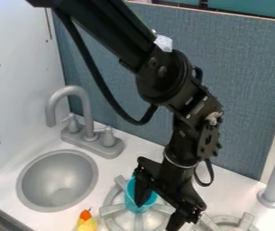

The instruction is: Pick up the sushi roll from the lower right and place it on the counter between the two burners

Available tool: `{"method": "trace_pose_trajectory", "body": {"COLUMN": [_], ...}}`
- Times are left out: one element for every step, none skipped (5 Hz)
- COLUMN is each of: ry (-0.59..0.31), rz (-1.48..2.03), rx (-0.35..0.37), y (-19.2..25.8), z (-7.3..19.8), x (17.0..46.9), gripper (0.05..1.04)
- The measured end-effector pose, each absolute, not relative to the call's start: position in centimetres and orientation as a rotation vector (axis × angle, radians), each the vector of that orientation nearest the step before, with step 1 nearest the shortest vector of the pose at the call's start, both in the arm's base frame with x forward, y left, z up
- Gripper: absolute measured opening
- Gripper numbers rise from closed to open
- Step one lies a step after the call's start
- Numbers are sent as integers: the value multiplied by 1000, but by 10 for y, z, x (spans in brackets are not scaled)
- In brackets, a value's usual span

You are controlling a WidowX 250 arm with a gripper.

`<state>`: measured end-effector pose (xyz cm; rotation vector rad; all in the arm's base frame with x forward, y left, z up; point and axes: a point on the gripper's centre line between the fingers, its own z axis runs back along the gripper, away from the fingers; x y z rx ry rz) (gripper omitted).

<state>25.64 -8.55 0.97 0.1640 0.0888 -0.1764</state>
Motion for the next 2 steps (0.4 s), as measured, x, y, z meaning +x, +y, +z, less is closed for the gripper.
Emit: {"method": "trace_pose_trajectory", "body": {"ry": [118,124], "rz": [-178,-311], "rx": [169,122], "y": [-85,-105], "z": [2,-6], "x": [253,259], "gripper": [1002,1002]}}
